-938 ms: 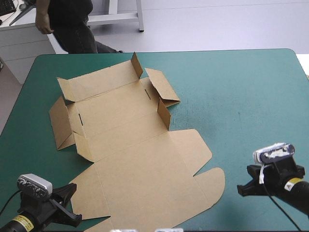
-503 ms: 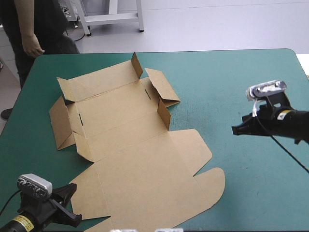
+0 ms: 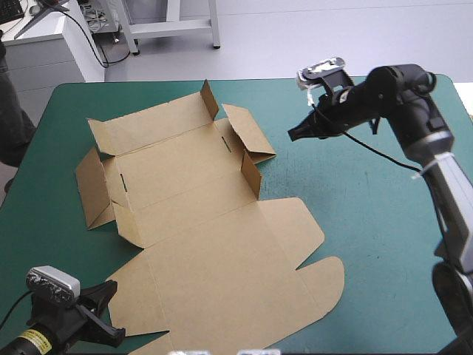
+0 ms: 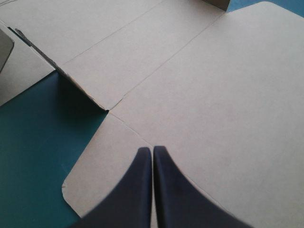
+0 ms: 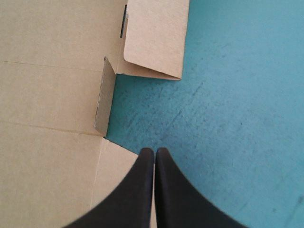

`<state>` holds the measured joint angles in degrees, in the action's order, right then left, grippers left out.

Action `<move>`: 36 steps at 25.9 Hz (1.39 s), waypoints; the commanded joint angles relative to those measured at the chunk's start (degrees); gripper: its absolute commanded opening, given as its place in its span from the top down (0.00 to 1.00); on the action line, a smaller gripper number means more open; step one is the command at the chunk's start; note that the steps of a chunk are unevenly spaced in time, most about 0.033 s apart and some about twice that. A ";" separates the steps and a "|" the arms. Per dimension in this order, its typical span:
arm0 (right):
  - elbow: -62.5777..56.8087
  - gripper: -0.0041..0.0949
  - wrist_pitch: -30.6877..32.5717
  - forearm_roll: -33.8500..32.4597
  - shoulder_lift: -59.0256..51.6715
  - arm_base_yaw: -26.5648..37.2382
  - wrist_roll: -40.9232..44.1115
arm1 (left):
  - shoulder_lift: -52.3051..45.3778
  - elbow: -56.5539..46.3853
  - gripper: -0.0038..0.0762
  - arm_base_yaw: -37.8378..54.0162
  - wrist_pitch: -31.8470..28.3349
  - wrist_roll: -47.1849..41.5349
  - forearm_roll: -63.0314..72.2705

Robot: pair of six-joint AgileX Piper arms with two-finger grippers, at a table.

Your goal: Fold the box

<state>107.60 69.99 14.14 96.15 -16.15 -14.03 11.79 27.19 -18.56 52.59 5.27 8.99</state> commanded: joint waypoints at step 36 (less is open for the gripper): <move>15.97 0.55 1.30 -7.70 25.75 -14.98 4.62 | 1.04 1.44 0.96 -0.33 -3.83 -0.24 0.89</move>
<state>121.79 71.25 5.32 123.54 -31.17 -8.42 11.79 27.19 -18.56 52.54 5.27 8.99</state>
